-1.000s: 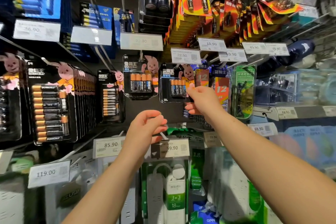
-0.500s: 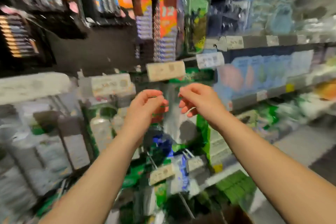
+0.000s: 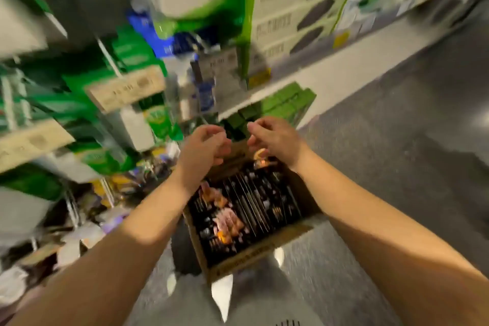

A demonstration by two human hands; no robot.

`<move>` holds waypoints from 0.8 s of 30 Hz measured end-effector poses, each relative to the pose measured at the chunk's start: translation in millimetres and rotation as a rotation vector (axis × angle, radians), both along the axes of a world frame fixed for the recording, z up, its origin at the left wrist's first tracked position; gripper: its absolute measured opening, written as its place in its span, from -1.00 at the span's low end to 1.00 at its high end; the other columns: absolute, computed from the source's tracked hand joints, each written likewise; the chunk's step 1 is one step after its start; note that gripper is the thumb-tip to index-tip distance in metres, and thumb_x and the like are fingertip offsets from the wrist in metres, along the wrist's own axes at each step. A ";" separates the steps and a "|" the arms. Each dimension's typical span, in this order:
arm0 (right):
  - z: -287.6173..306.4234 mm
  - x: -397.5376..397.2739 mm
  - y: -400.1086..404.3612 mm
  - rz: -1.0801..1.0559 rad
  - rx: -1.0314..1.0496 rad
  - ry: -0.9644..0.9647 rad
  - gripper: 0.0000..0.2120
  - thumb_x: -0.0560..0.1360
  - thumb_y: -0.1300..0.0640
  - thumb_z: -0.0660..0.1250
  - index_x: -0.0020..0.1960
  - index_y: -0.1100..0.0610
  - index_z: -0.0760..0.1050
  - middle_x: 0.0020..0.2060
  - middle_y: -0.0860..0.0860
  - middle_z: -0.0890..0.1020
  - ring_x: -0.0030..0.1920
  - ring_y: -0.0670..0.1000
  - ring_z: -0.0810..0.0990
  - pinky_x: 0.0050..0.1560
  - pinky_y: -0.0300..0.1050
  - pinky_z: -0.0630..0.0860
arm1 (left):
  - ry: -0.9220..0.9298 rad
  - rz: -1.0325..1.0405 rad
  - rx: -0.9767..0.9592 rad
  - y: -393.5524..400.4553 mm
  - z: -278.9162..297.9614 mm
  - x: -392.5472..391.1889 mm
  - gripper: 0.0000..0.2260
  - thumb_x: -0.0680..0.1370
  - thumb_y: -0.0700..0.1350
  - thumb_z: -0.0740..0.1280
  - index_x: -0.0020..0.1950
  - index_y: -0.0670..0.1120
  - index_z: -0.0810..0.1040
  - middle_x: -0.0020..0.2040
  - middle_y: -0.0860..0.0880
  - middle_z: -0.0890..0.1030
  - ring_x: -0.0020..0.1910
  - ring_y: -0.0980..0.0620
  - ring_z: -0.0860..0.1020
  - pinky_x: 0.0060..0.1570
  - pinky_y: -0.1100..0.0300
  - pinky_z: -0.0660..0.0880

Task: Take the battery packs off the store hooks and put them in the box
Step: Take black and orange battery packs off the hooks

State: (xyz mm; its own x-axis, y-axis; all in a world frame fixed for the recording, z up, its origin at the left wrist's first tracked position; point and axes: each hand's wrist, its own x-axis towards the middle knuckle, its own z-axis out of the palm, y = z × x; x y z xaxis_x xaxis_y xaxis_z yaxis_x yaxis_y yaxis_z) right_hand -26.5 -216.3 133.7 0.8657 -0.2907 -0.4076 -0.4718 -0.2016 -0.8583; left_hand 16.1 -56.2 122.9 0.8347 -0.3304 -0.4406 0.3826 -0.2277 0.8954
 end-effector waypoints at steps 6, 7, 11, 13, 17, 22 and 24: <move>-114.4 -38.9 -11.4 -0.010 0.029 0.282 -0.86 0.58 0.02 0.30 -0.04 0.09 0.50 -0.24 0.00 0.64 -0.25 -0.07 0.63 -0.23 -0.17 0.53 | 0.315 -0.022 0.120 -6.1 -122.2 -51.8 -0.89 0.65 -0.14 0.23 -0.02 0.05 0.49 0.01 -0.03 0.62 -0.04 0.04 0.60 -0.10 0.14 0.49; -128.0 -43.0 -12.5 0.006 0.030 0.320 -0.86 0.58 0.02 0.29 -0.03 0.09 0.50 -0.21 0.01 0.65 -0.22 -0.07 0.63 -0.19 -0.16 0.54 | 0.348 0.025 0.132 -5.3 -135.8 -56.3 -0.88 0.65 -0.15 0.23 -0.03 0.04 0.49 0.01 -0.03 0.62 -0.03 0.04 0.60 -0.14 0.16 0.49; -174.7 -55.7 -15.5 0.048 0.052 0.424 -0.88 0.59 0.05 0.27 0.00 0.09 0.51 -0.11 0.02 0.64 -0.11 -0.05 0.62 -0.05 -0.11 0.57 | 0.448 0.182 0.180 0.8 -176.6 -72.7 -0.87 0.64 -0.17 0.25 -0.06 0.02 0.51 -0.01 -0.06 0.62 -0.07 0.05 0.60 -0.15 0.21 0.51; -194.7 -58.5 -14.8 0.041 0.046 0.434 -0.91 0.59 0.07 0.28 -0.03 0.07 0.51 -0.10 0.05 0.64 -0.10 -0.03 0.62 -0.01 -0.05 0.59 | 0.470 0.226 0.187 3.2 -192.2 -76.5 -0.88 0.63 -0.16 0.28 -0.06 0.05 0.52 0.03 -0.07 0.63 -0.05 0.06 0.62 -0.13 0.22 0.53; -233.8 -60.7 -6.0 0.083 -0.012 0.438 -0.97 0.58 0.08 0.30 -0.03 0.02 0.51 -0.08 0.02 0.63 -0.10 -0.03 0.63 -0.05 -0.06 0.60 | 0.420 0.325 0.199 8.6 -212.6 -85.1 -0.91 0.61 -0.12 0.32 -0.03 0.07 0.53 0.05 -0.04 0.62 0.08 -0.04 0.62 0.10 0.05 0.58; -269.2 -58.8 -3.4 0.038 -0.215 0.428 -0.82 0.55 0.02 0.33 0.11 0.05 0.55 -0.09 -0.10 0.59 -0.10 -0.10 0.59 -0.10 -0.19 0.54 | 0.412 0.385 0.184 16.6 -226.2 -94.1 -0.93 0.60 -0.12 0.32 0.02 0.06 0.54 0.00 -0.05 0.64 0.07 -0.02 0.63 0.17 -0.05 0.57; -276.4 -58.3 -6.2 0.028 -0.283 0.446 -0.78 0.54 0.01 0.35 0.14 0.07 0.54 -0.03 -0.14 0.57 -0.09 -0.12 0.56 -0.07 -0.16 0.55 | 0.416 0.370 0.178 15.3 -227.6 -93.9 -0.92 0.59 -0.11 0.33 0.02 0.08 0.54 -0.02 -0.02 0.64 0.06 -0.04 0.64 0.17 -0.07 0.57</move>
State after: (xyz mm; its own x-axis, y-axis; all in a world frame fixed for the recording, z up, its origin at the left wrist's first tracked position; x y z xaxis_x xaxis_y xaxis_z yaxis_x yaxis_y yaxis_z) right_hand -84.9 -222.5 -142.7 0.6347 -0.4219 -0.6474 -0.7701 -0.4141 -0.4852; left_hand -77.8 -40.9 -104.7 0.6253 0.0596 -0.7781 0.7766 -0.1453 0.6130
